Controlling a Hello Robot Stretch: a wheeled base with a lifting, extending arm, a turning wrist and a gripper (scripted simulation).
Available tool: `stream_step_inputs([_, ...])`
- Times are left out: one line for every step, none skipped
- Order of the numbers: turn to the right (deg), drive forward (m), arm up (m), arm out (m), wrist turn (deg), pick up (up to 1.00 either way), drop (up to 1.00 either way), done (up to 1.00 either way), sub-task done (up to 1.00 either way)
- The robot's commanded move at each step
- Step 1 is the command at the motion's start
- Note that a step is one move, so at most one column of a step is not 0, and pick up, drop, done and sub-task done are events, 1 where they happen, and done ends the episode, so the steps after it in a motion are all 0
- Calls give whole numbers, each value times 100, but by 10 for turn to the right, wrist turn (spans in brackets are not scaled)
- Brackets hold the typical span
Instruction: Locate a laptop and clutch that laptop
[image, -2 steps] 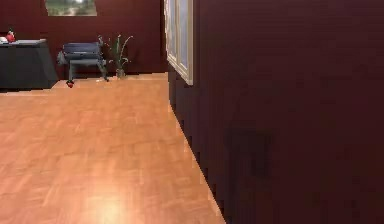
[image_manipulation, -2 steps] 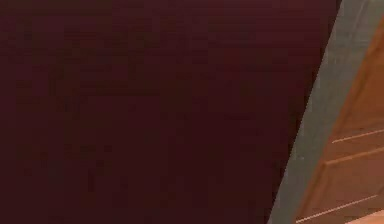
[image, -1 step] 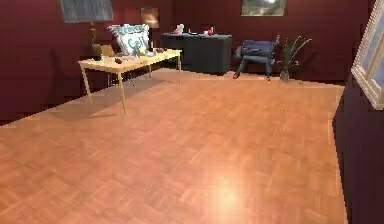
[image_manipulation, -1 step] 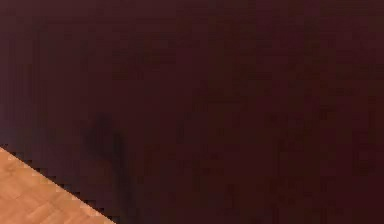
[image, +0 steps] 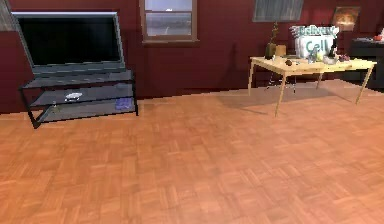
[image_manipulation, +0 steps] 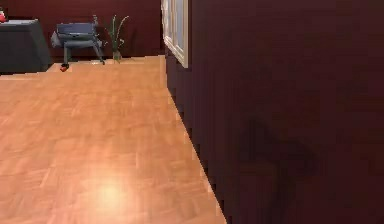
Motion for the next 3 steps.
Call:
stream_step_inputs([-150, 0, 0, 0, 0, 0, 0, 0, 0])
stream_step_inputs([0, 10, 0, 0, 0, 0, 0, 0, 0])
stream_step_inputs([-450, 0, 0, 0, 0, 0, 0, 0, 0])
